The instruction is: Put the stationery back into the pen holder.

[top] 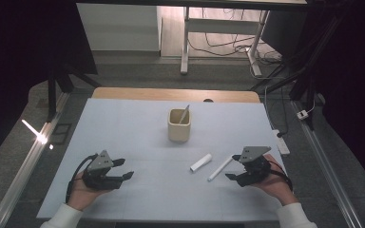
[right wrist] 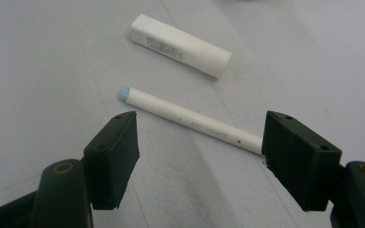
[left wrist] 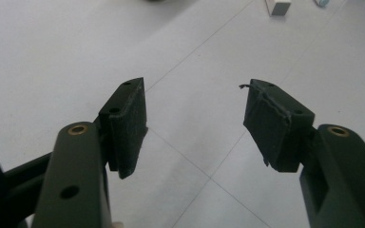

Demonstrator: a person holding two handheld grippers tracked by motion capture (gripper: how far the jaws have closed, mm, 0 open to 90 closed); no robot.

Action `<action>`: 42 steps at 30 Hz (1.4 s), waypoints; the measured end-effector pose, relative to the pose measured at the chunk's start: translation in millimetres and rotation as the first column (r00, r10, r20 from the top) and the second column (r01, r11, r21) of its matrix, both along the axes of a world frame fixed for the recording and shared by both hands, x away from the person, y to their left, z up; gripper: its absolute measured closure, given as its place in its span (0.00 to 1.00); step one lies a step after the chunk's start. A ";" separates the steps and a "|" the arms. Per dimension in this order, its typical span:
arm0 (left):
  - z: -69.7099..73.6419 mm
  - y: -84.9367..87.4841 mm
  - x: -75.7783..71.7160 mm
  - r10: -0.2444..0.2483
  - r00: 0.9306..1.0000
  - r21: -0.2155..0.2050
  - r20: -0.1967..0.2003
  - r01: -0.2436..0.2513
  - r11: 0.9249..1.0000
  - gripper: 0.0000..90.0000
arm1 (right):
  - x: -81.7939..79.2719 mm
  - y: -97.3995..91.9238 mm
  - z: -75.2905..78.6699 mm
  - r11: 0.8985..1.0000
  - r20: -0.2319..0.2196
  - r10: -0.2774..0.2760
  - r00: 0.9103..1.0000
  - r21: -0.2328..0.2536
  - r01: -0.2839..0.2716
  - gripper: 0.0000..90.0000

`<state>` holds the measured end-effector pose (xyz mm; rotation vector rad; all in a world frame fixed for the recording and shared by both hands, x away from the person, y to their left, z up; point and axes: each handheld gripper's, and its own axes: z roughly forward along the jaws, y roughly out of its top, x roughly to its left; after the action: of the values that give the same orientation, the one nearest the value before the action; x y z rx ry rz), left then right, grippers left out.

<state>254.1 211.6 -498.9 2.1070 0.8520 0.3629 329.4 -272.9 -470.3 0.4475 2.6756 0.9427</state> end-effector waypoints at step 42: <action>-3.3 -0.2 2.0 -0.008 1.000 0.009 -0.005 0.008 1.000 0.44 | 30.0 63.1 -19.4 0.922 -0.144 0.243 0.959 -0.274 -0.275 0.36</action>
<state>256.1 211.4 -502.3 2.1202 0.8459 0.3582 359.4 -209.8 -489.6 0.0812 2.9610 0.5802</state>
